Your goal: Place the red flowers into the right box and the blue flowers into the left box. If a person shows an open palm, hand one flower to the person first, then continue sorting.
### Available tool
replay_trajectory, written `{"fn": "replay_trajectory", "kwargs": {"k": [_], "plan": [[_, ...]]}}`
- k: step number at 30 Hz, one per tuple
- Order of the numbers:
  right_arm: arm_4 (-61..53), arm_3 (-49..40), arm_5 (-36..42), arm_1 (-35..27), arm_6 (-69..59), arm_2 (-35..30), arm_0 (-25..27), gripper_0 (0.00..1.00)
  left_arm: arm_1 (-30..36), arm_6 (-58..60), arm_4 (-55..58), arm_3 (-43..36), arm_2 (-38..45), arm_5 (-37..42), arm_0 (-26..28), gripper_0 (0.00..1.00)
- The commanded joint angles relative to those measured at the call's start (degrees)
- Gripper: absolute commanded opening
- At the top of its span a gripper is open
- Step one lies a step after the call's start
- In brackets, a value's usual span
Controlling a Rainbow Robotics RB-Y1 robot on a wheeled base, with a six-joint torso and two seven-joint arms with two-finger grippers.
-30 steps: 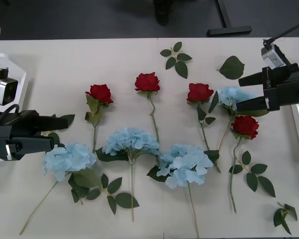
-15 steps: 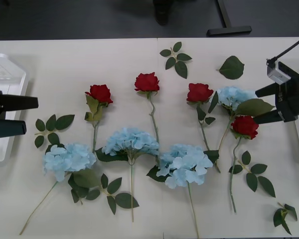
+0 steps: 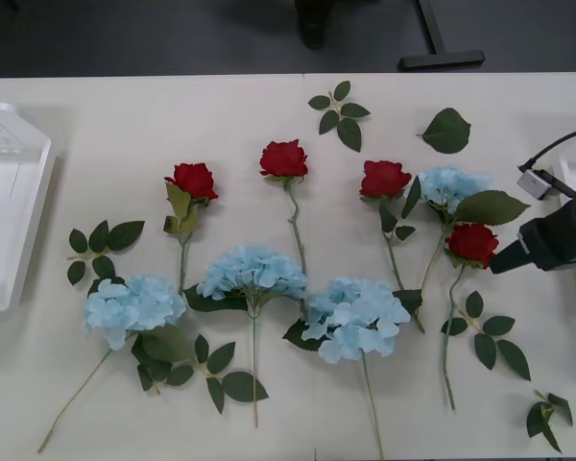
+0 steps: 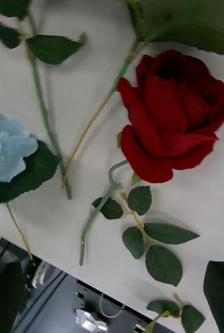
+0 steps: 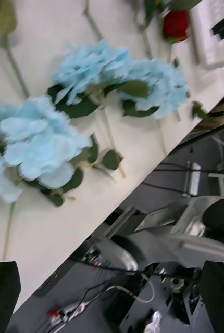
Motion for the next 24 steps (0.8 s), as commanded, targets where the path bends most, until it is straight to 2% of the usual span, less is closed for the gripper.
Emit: {"fn": "replay_trajectory", "kwargs": {"k": [1, 12, 17, 24], "plan": [[6.8, -4.3, -2.4, 2.6, -11.0, 0.1, 2.6, 1.0, -0.8, -5.6, -8.2, 0.2, -1.8, 0.2, 0.1, 1.0], [22.4, -7.9, -3.1, 10.5, -21.4, 0.9, 4.8, 1.0, -5.3, -7.5, -27.4, -2.9, -10.9, -8.9, -3.3, 1.0], [28.1, -7.9, -3.5, 13.2, -24.6, 1.9, 4.7, 1.0, -5.9, -7.6, -32.4, -4.2, -16.7, -16.1, -4.8, 1.0], [34.2, -6.2, -3.5, 16.9, -25.5, 2.1, 4.7, 1.0, -7.4, -7.4, -40.3, -4.0, -24.1, -20.8, -9.1, 1.0]]}}
